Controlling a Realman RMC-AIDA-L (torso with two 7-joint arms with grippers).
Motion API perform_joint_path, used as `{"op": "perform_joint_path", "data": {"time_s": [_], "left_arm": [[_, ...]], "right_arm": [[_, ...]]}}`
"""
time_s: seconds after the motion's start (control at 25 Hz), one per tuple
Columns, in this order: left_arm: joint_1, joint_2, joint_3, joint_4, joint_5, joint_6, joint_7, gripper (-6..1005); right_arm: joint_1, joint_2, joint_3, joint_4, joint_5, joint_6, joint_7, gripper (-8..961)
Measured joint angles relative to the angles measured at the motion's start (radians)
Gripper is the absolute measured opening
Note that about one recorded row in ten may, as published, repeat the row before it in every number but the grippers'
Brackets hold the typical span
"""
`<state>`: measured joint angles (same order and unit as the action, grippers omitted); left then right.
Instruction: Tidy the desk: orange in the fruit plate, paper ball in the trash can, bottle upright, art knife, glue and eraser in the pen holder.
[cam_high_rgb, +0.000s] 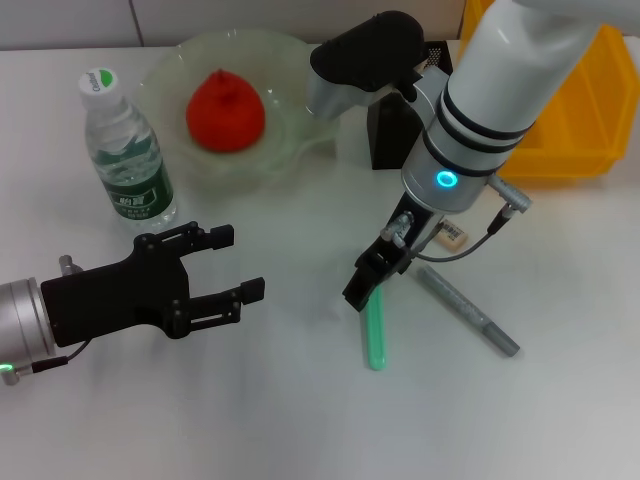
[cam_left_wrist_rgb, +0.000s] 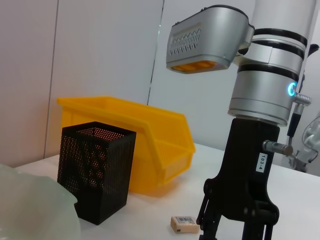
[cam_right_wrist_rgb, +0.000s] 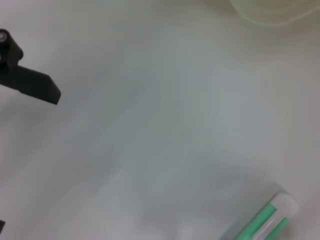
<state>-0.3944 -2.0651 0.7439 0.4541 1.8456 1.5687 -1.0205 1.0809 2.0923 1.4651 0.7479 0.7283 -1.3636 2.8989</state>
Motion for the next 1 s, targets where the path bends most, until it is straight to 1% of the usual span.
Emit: {"op": "perform_joint_path", "data": {"time_s": [0.6,1.0], "left_arm": [[-0.007,-0.001,0.000,0.000,-0.003,0.004,0.006,791],[-0.006,-0.001,0.000,0.000,-0.008,0.004,0.008,790]], "right_arm": [[0.003,0.000,-0.091,-0.005,0.033,0.023,0.026,755],[0.009,0.000,-0.107,0.000,0.033,0.023,0.029,749]]}}
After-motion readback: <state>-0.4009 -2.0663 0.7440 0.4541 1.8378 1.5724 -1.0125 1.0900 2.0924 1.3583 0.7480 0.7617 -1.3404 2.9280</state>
